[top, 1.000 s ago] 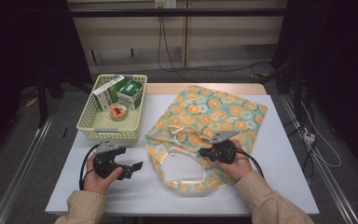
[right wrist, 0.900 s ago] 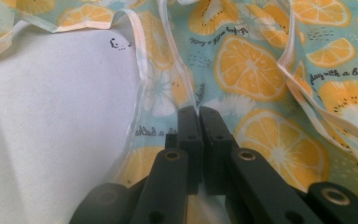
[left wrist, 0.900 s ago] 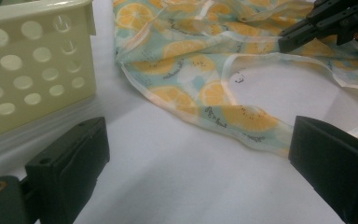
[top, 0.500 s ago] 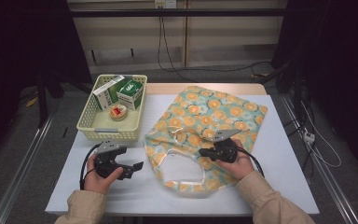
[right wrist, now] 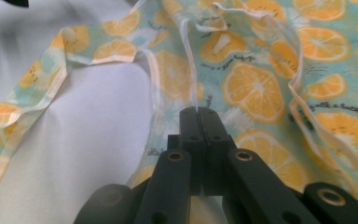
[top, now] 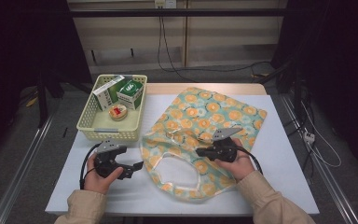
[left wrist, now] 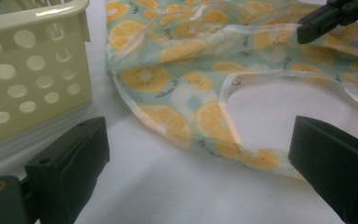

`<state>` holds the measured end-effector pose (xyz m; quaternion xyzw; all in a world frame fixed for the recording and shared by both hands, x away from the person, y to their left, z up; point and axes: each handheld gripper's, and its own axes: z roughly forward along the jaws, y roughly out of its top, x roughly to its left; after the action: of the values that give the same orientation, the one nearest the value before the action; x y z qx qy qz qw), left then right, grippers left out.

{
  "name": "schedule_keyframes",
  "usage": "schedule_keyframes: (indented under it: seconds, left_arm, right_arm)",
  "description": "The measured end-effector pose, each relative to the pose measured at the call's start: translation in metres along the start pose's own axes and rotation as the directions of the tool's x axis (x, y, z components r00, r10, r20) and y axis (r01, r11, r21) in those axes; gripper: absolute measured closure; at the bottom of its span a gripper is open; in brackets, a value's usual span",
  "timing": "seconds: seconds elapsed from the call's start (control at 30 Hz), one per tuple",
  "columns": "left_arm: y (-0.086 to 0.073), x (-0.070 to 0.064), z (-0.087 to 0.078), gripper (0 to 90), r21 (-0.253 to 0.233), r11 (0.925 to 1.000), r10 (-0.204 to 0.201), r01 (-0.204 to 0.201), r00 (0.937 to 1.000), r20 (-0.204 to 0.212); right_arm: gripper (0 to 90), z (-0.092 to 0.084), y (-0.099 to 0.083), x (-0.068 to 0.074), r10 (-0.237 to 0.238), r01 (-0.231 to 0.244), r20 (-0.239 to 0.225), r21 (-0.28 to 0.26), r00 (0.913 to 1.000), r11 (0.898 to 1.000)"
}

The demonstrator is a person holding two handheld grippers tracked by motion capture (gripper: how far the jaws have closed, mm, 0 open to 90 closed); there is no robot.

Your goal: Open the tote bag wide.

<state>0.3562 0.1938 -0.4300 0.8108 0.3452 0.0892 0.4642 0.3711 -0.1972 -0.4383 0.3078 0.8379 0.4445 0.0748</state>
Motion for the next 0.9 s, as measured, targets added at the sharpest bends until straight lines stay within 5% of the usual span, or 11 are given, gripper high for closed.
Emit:
schedule_keyframes:
  seconds: [0.37, 0.9]
  left_arm:
    - [0.0, -0.001, 0.002, 4.9, -0.001, 1.0, -0.002, 0.002, 1.0, 0.006]
    - [-0.001, -0.001, 0.003, 4.9, 0.01, 0.9999, 0.005, -0.005, 1.0, 0.007]
  right_arm:
    - [89.7, -0.015, 0.001, -0.026, 0.074, -0.068, 0.084, -0.068, 0.9937, 0.995]
    - [88.3, -0.003, -0.009, -0.046, 0.119, -0.111, 0.151, -0.059, 0.9813, 0.992]
